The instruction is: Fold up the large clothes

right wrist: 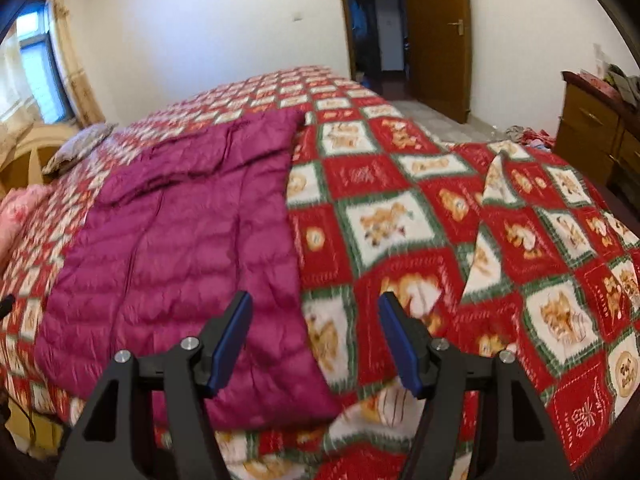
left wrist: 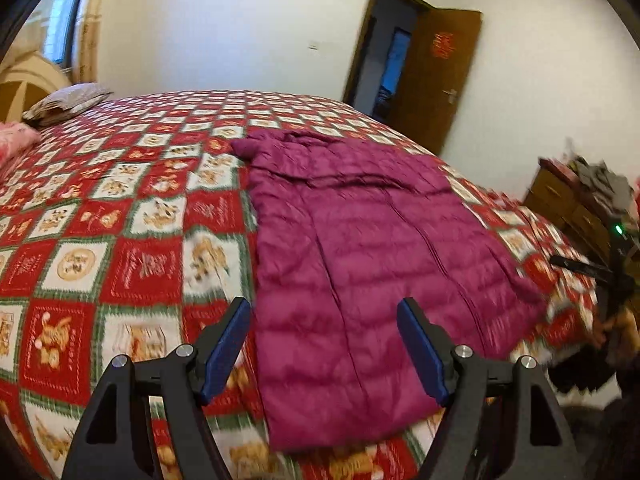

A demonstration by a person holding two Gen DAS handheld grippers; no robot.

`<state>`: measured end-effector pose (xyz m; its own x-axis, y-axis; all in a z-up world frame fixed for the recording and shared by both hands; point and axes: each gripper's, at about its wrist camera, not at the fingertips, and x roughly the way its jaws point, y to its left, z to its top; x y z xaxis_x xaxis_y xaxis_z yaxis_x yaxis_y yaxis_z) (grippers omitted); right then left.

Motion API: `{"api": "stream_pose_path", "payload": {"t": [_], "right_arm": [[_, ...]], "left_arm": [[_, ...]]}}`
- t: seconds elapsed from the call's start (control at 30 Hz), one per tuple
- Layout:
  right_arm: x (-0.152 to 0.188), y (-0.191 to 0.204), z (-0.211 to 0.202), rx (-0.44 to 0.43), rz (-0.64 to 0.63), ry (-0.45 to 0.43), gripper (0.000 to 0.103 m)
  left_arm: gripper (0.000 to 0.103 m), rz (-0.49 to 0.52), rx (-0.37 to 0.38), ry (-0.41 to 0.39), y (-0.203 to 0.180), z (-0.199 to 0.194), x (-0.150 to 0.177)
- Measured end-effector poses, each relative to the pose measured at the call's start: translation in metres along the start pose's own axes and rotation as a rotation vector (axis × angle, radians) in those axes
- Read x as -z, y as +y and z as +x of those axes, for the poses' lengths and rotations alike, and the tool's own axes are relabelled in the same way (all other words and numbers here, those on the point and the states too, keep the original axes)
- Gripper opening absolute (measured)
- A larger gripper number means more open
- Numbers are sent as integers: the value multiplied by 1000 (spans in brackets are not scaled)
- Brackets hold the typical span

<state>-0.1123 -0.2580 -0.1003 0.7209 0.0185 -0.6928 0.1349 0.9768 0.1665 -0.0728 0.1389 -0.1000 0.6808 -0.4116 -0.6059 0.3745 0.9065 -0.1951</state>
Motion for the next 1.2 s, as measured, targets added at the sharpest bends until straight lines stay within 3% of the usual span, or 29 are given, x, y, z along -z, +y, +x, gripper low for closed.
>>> {"api": "stream_pose_path", "payload": {"t": [0.17, 0.3, 0.4, 0.5, 0.6, 0.7, 0.87, 0.9, 0.97, 1.03, 1.1, 1.13, 1.2], "right_arm": [[17, 9, 14, -29, -40, 52, 68], [26, 25, 35, -41, -116, 119, 68], [33, 28, 47, -37, -135, 165, 68], [40, 31, 53, -31, -170, 184, 73], [47, 38, 55, -31, -236, 209, 78], [51, 44, 59, -33, -260, 246, 78], [55, 36, 66, -71, -210, 267, 78], [56, 36, 64, -74, -215, 270, 75], [57, 37, 62, -90, -231, 280, 58], [58, 37, 57, -103, -240, 278, 33], [58, 33, 53, -139, -213, 276, 24], [58, 33, 52, -146, -201, 272, 22], [59, 30, 50, -158, -178, 265, 21]], "left_arm": [[76, 11, 6, 103, -4, 19, 18], [76, -6, -24, 173, -5, 38, 33], [76, -10, -87, 251, -2, 56, 44], [76, 7, -114, 230, -3, 53, 47], [76, -37, -122, 205, 6, 47, 46], [76, -116, -62, 184, 19, 42, 46], [76, -103, -41, 200, 14, 47, 52], [76, -104, -28, 205, 14, 47, 53], [76, -118, -3, 206, 15, 44, 54], [76, -164, 43, 207, 19, 40, 56], [74, -204, 80, 204, 23, 37, 57], [71, -209, 84, 203, 23, 37, 57], [48, -216, 73, 212, 23, 39, 55]]}}
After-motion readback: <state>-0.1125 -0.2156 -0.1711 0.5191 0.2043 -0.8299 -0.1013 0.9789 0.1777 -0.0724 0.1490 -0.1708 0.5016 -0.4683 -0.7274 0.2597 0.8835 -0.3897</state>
